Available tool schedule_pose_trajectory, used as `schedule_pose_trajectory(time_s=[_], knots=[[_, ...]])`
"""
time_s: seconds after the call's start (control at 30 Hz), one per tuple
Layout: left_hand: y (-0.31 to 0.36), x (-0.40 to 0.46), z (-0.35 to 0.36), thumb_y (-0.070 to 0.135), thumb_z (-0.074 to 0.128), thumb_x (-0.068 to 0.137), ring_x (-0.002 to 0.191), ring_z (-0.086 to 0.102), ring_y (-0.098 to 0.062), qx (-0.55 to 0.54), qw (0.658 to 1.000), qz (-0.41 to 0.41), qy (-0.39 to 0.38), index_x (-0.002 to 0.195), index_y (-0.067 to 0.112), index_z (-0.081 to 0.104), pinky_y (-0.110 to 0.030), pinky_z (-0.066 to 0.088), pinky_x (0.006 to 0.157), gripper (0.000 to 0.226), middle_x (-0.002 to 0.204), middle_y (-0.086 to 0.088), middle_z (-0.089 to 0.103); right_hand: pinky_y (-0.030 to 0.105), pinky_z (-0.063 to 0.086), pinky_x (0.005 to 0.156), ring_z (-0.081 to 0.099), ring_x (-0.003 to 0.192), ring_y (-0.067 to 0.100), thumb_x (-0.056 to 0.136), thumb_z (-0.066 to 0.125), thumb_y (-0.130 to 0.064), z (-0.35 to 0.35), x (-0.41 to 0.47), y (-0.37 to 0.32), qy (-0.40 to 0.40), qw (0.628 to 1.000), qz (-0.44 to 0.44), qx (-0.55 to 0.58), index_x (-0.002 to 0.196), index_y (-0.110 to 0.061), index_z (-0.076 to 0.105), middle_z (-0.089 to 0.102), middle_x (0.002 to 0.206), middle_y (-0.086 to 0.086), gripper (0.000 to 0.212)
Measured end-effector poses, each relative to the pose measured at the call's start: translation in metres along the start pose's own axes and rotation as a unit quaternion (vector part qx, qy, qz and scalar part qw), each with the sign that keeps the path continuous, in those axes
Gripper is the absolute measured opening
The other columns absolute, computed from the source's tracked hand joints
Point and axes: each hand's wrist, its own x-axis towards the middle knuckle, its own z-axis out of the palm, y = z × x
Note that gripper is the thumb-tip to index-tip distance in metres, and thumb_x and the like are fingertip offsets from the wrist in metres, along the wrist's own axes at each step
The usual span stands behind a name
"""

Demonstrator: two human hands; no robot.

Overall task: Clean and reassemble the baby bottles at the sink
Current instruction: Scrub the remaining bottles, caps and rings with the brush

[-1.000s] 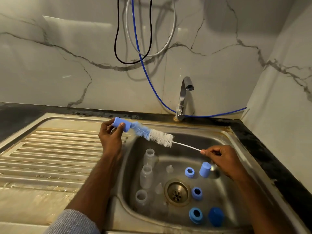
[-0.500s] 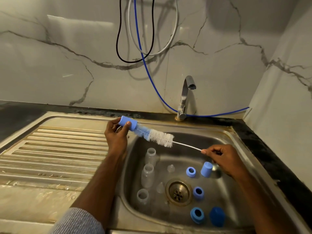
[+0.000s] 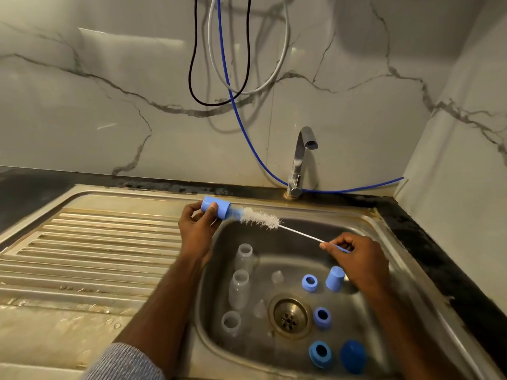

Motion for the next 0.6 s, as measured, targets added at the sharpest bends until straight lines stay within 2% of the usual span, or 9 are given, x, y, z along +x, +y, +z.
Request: schedule_pose_trajectory(time_s=[0.1, 0.2, 0.23, 0.3, 0.37, 0.43, 0.5, 0.6], knots=[[-0.003, 0.002, 0.002, 0.014, 0.077, 0.087, 0.09, 0.076, -0.023, 0.11, 0.991, 0.066, 0.024, 0.104, 0.017, 0.06, -0.033, 0.063, 0.07, 0.023, 0.102, -0.013, 0.073, 0.03, 0.05, 0.058, 0.059, 0.058, 0.005, 0.071, 0.08, -0.057, 0.0, -0.003, -0.006, 0.046, 0.999, -0.007, -0.024, 0.067, -0.037, 0.064, 0.063, 0.062, -0.02, 0.027], [-0.003, 0.006, 0.0, 0.016, 0.077, 0.087, 0.096, 0.073, -0.021, 0.151, 0.981, 0.1, 0.069, 0.103, 0.021, 0.059, -0.038, 0.063, 0.078, 0.025, 0.108, -0.01, 0.069, 0.015, 0.043, 0.056, 0.061, 0.066, 0.002, 0.074, 0.087, -0.039, 0.007, -0.004, -0.009, 0.007, 0.999, -0.035, 0.029, 0.067, -0.03, 0.065, 0.065, 0.069, -0.022, 0.024], [-0.004, 0.007, 0.0, 0.016, 0.076, 0.088, 0.097, 0.073, -0.021, 0.146, 0.981, 0.096, 0.087, 0.103, 0.022, 0.058, -0.037, 0.063, 0.079, 0.025, 0.108, -0.01, 0.069, 0.015, 0.043, 0.057, 0.061, 0.066, 0.002, 0.073, 0.088, -0.035, 0.01, -0.004, -0.009, -0.007, 0.998, -0.033, 0.044, 0.067, -0.028, 0.065, 0.065, 0.069, -0.02, 0.025], [-0.003, 0.005, 0.001, 0.016, 0.074, 0.09, 0.095, 0.074, -0.02, 0.086, 0.987, 0.063, 0.119, 0.103, 0.022, 0.057, -0.034, 0.063, 0.077, 0.022, 0.108, -0.012, 0.069, 0.027, 0.048, 0.06, 0.061, 0.064, 0.006, 0.073, 0.088, -0.034, 0.015, -0.004, -0.009, -0.03, 0.998, -0.035, 0.053, 0.068, -0.027, 0.063, 0.064, 0.067, -0.016, 0.026], [0.003, 0.004, 0.003, 0.018, 0.069, 0.094, 0.093, 0.074, -0.023, -0.038, 0.992, -0.005, 0.12, 0.109, 0.016, 0.058, -0.036, 0.064, 0.075, 0.018, 0.108, -0.014, 0.069, 0.032, 0.05, 0.06, 0.06, 0.062, 0.008, 0.073, 0.089, -0.032, 0.019, -0.004, -0.007, -0.045, 0.996, -0.046, 0.063, 0.068, -0.027, 0.062, 0.064, 0.067, -0.014, 0.028], [0.009, 0.004, 0.004, 0.019, 0.064, 0.098, 0.098, 0.073, -0.028, -0.132, 0.984, -0.081, 0.083, 0.119, 0.007, 0.058, -0.037, 0.064, 0.072, 0.025, 0.112, -0.018, 0.068, 0.033, 0.05, 0.061, 0.059, 0.06, 0.009, 0.074, 0.088, -0.03, 0.02, -0.002, -0.002, -0.062, 0.993, -0.044, 0.089, 0.067, -0.025, 0.062, 0.064, 0.065, -0.01, 0.027], [0.013, 0.004, 0.002, 0.02, 0.062, 0.099, 0.103, 0.071, -0.031, -0.181, 0.972, -0.141, 0.043, 0.118, 0.004, 0.058, -0.037, 0.063, 0.069, 0.025, 0.118, -0.02, 0.067, 0.034, 0.05, 0.063, 0.058, 0.058, 0.008, 0.08, 0.083, -0.03, 0.02, -0.001, 0.002, -0.101, 0.988, -0.025, 0.118, 0.069, -0.024, 0.065, 0.065, 0.063, -0.004, 0.022], [0.015, 0.003, 0.001, 0.018, 0.061, 0.1, 0.109, 0.069, -0.032, -0.213, 0.963, -0.165, 0.013, 0.118, 0.005, 0.057, -0.039, 0.062, 0.072, 0.023, 0.124, -0.02, 0.065, 0.038, 0.053, 0.07, 0.062, 0.061, 0.008, 0.093, 0.07, -0.029, 0.021, -0.002, 0.005, -0.175, 0.979, -0.027, 0.101, 0.074, -0.03, 0.072, 0.068, 0.065, 0.0, 0.019]])
